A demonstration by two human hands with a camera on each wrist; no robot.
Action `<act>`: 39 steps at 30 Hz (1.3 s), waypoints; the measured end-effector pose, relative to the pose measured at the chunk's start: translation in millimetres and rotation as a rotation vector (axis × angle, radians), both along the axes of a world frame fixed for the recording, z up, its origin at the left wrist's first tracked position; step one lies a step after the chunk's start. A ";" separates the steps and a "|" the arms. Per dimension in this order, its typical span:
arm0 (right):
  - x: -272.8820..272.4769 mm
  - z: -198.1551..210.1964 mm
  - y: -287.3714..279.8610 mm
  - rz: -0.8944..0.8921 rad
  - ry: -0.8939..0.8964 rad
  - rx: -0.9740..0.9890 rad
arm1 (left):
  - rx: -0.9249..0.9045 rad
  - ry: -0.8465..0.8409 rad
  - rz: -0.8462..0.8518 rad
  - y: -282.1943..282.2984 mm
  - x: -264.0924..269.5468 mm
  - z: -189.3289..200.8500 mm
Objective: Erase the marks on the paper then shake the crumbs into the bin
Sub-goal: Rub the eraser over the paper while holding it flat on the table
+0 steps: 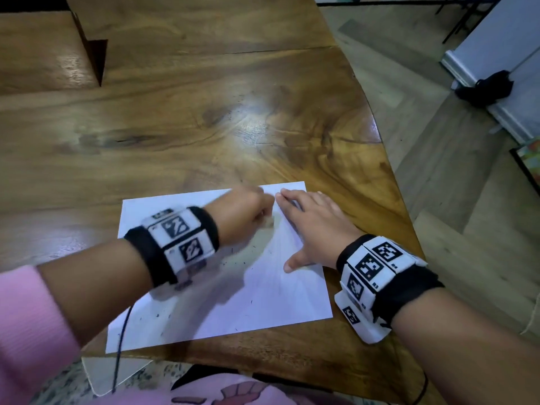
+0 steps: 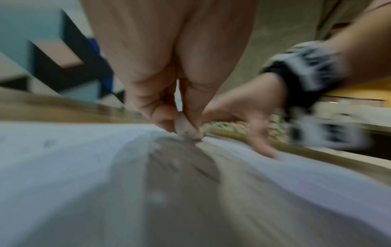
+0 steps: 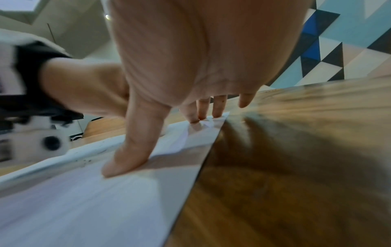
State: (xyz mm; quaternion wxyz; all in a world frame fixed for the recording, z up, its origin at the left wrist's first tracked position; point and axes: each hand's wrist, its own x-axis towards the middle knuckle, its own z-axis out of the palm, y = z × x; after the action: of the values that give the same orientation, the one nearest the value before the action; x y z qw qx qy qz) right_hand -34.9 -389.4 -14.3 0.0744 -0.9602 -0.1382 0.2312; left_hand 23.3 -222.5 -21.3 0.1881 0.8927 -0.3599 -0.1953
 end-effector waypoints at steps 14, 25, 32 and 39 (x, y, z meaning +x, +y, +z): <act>-0.2 -1.5 0.0 -0.013 0.012 0.030 | -0.029 0.039 -0.012 4.6 -24.0 2.1; -1.1 1.4 0.1 -0.023 0.015 0.045 | -0.082 0.156 -0.130 39.5 -84.8 -1.1; -2.8 3.2 1.2 -0.038 0.039 0.058 | -0.117 0.065 -0.112 25.7 -68.5 -3.4; -2.4 0.5 -1.9 -0.041 0.063 0.100 | -0.070 0.132 -0.096 25.6 -63.2 2.1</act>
State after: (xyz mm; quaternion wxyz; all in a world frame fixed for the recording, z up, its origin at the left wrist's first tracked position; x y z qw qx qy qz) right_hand -37.3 -391.4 -13.8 0.1311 -0.9502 -0.1274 0.2525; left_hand -39.8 -196.9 -19.1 0.2330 0.8526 -0.3955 -0.2495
